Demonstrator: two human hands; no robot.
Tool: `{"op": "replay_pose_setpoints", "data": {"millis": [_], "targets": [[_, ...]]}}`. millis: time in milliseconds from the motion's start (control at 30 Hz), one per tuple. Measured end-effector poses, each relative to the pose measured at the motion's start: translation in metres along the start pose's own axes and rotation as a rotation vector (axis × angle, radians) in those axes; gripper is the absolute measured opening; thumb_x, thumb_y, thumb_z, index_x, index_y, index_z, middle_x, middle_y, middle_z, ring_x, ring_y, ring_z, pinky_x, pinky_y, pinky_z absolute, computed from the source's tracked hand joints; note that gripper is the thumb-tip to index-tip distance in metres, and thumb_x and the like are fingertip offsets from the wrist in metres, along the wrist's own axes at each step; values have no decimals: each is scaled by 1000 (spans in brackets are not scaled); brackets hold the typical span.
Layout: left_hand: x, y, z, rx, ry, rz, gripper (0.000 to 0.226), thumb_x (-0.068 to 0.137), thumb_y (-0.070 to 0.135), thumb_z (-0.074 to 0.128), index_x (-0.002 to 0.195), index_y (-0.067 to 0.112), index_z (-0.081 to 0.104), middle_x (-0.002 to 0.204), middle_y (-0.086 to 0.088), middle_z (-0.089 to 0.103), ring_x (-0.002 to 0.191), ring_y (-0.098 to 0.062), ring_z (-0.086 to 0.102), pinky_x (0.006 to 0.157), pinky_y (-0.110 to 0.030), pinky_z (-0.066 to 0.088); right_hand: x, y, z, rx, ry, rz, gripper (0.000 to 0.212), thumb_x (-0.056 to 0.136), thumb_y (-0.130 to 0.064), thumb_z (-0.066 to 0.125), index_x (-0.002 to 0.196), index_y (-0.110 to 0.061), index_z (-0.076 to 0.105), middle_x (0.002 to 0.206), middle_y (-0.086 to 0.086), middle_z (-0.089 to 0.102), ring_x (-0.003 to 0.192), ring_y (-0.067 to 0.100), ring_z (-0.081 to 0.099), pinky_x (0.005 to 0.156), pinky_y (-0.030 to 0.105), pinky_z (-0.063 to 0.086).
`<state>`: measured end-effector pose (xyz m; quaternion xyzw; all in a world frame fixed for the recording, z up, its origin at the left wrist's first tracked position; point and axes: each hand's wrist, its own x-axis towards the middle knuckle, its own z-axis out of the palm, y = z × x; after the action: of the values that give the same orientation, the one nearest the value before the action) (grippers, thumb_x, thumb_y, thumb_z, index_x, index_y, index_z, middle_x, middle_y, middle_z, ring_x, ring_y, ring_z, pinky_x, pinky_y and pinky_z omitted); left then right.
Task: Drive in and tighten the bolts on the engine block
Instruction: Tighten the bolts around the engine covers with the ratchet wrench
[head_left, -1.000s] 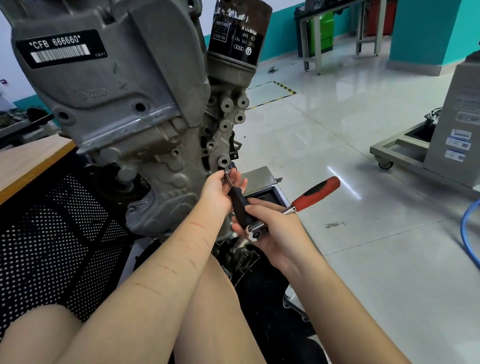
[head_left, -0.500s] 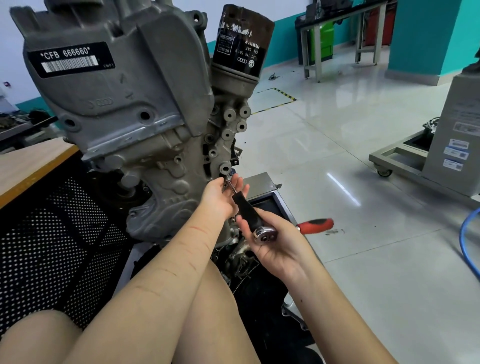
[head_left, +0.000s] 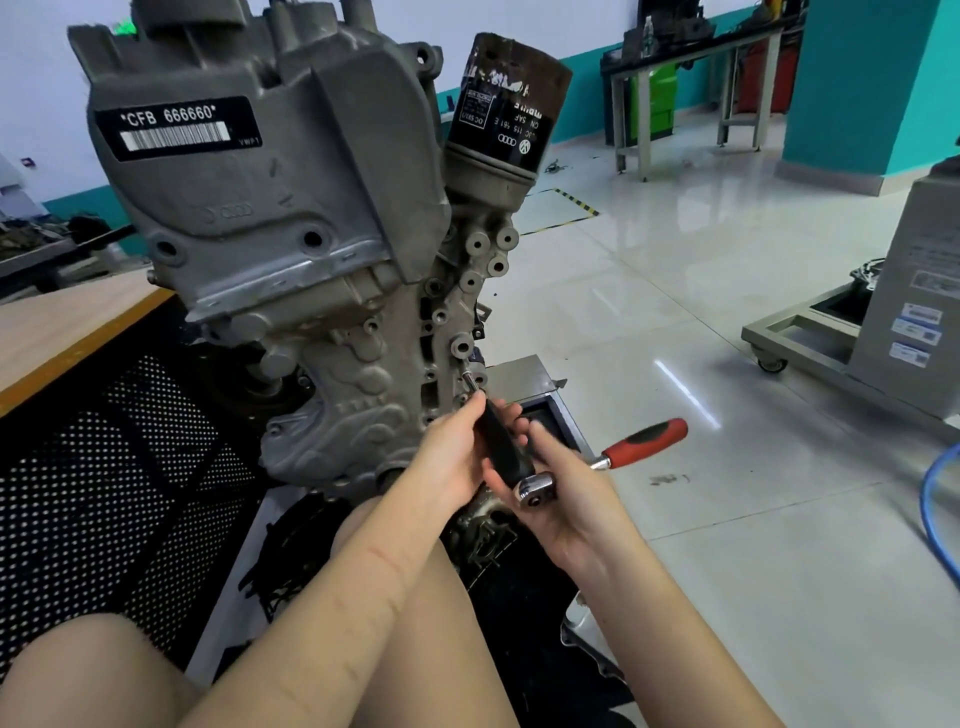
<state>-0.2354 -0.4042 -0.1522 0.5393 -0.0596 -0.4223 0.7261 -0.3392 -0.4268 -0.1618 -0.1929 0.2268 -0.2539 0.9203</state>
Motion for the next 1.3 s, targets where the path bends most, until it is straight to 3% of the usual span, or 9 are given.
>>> {"op": "replay_pose_setpoints", "data": {"millis": [133,267,400,600,767,900,1033,1200,1300], "targets": [[-3,4,8,7,48,28,30,98,20,44,74,5,52,52,-5,62,41,-13,61,44,-22,52,-4,-11,-3,-338,-19,-188,28,83,-30,65,89,-3,68,70,5,70,60,20,67,49,27,54],[-3,3,7,46,120,38,25,95,16,50,72,4,51,46,-6,60,38,-14,59,39,-22,51,-8,-11,-1,-1046,12,-477,39,74,-30,75,100,-9,56,84,2,63,67,2,61,52,13,47],[2,2,5,4,192,28,22,91,10,55,70,7,49,38,-1,55,32,-10,55,38,-19,47,-11,-7,0,-1601,-111,-471,45,76,-18,67,114,-17,45,100,1,46,86,17,50,75,28,43],[-5,6,4,17,94,-10,25,92,20,56,72,5,55,47,-5,61,39,-14,60,39,-22,51,-20,-17,2,-1416,-106,-669,32,72,-16,74,75,-33,47,74,-14,56,62,-5,53,55,7,38],[-20,4,-2,-49,-125,-63,31,97,31,42,89,6,60,59,-3,68,50,-10,66,42,-20,50,-18,-11,3,-1089,21,-738,28,82,-28,67,99,-29,44,88,-20,60,69,-13,59,63,13,51],[-28,-10,-6,22,-197,-96,54,98,38,34,71,14,75,64,4,70,53,-6,65,44,-18,49,-16,-4,1,-1076,49,-734,32,86,-27,62,109,-21,41,86,-23,56,70,-23,53,60,2,43],[-26,-10,-6,3,-124,-83,50,96,34,43,63,13,74,66,2,71,55,-8,67,49,-18,53,-19,-5,0,-1123,14,-643,44,86,-23,63,118,-22,33,95,-19,59,86,2,63,78,37,55],[-24,-10,-6,-5,-38,-93,26,93,30,49,84,9,61,65,0,71,58,-9,68,56,-18,52,-25,-12,-4,-1411,-56,-609,44,87,-28,61,110,-26,24,85,-10,55,60,10,55,56,23,44],[-23,-14,-2,8,-15,-100,25,93,27,51,79,9,61,61,0,68,53,-8,64,60,-18,46,-28,-12,-4,-1695,-51,-700,57,90,-30,55,135,-25,19,83,-5,51,63,17,49,57,28,36]]}}
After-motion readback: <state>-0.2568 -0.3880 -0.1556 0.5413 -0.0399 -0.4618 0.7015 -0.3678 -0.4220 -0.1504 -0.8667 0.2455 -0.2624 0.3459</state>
